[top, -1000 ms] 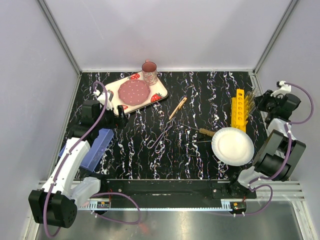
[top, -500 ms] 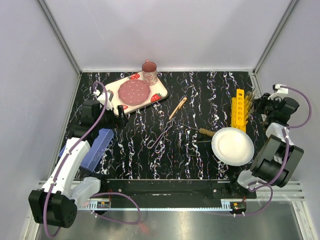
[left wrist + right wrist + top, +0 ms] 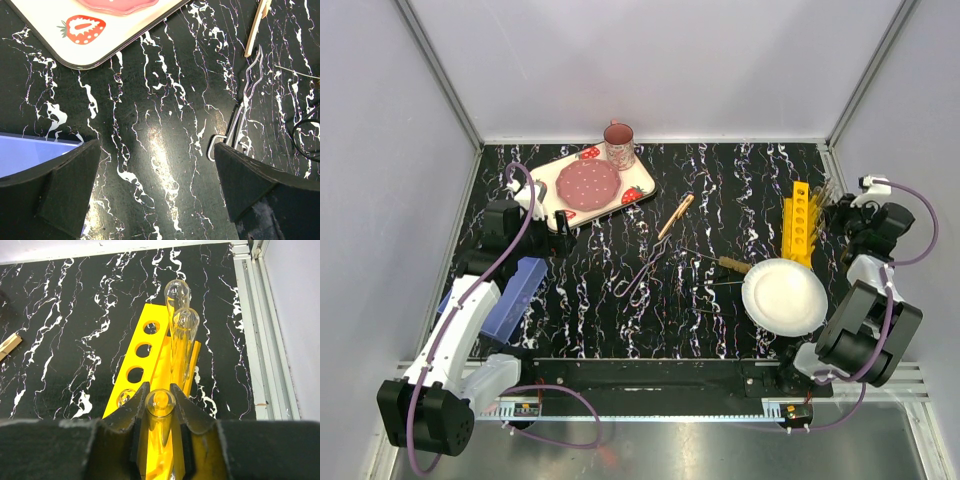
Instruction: Organize the chemistry lab equipment
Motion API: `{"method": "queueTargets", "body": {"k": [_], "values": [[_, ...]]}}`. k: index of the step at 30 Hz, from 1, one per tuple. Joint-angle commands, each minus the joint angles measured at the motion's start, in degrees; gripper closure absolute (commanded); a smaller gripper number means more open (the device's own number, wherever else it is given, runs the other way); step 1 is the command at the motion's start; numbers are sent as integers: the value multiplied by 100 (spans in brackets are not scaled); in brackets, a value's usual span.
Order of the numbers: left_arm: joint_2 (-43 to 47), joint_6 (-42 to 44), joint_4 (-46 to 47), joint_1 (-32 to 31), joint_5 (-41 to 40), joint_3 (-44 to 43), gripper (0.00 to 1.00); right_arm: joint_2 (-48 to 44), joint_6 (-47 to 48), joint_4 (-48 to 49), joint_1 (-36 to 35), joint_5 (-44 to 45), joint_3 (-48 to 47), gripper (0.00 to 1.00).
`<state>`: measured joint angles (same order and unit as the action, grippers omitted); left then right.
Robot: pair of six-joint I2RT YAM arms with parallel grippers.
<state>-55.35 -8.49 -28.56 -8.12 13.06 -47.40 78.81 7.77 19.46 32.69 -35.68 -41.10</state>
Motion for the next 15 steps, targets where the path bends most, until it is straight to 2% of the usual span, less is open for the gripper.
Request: {"method": "queueTargets", "body": {"k": [1,15], "values": [[77,93,298,12,92,11,1,-207,190,-145,18,-88,146,74],[112,84,298,3,92,20,1,-462,93,-127,18,-53,296,67]]}}
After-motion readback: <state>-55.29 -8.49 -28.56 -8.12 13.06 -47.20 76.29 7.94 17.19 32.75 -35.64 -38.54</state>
